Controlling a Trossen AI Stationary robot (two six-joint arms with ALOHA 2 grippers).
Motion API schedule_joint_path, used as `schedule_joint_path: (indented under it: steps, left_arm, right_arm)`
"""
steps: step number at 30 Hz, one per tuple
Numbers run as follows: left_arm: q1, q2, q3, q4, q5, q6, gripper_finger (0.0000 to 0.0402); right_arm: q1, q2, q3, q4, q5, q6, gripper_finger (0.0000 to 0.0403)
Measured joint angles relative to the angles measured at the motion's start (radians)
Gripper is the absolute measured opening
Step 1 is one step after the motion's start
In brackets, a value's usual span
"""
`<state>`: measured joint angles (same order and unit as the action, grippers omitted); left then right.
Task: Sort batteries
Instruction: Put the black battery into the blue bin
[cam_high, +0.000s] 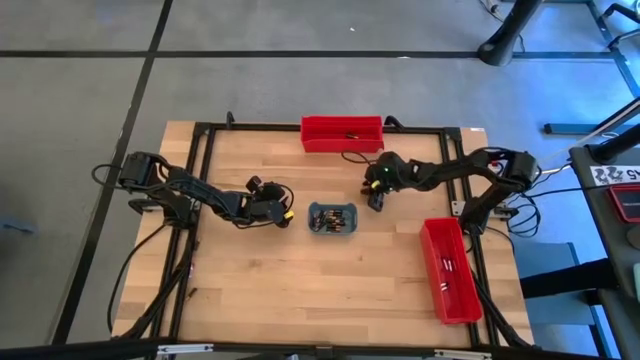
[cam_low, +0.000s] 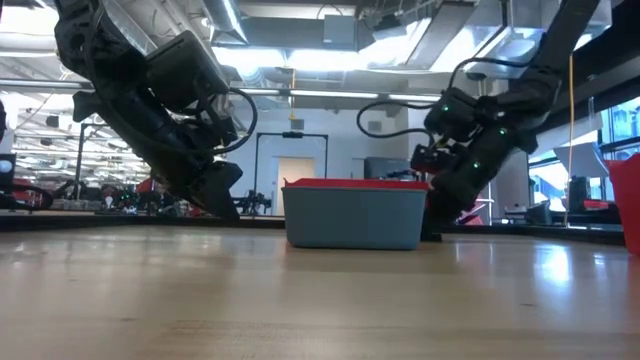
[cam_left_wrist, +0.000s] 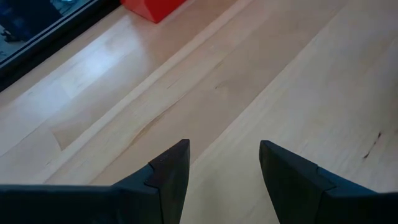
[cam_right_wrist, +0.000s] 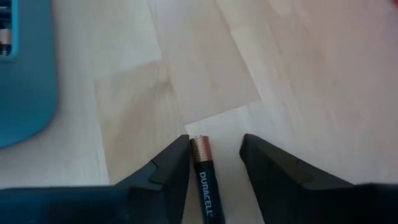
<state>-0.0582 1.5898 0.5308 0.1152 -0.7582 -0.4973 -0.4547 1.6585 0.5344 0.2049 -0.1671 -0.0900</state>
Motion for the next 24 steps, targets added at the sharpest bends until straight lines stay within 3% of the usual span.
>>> schedule_joint_path:
  steps: [3, 9, 13, 18, 24]
  left_arm:
    - [0.0, 0.0, 0.0, -0.001, 0.0, -0.001, 0.0184]
    - [0.001, 0.0, 0.0, 0.0, 0.0, -0.002, 0.0184]
    - [0.001, -0.039, 0.0, -0.029, 0.0, -0.005, 0.0184]
    - [0.002, -0.136, 0.0, -0.169, -0.005, -0.04, 0.0184]
    - [0.003, -0.191, 0.0, -0.349, -0.133, -0.099, 0.0184]
  right_arm:
    - [0.024, -0.001, -0.032, 0.026, 0.055, 0.013, 0.0127]
    - [0.029, -0.002, -0.088, 0.105, 0.102, 0.071, 0.0024]
    - [0.031, -0.024, -0.091, 0.131, 0.133, 0.13, 0.0029]
    - [0.046, -0.154, -0.025, 0.055, 0.159, 0.139, 0.002]
    - [0.166, -0.278, 0.142, -0.088, 0.273, 0.081, 0.002]
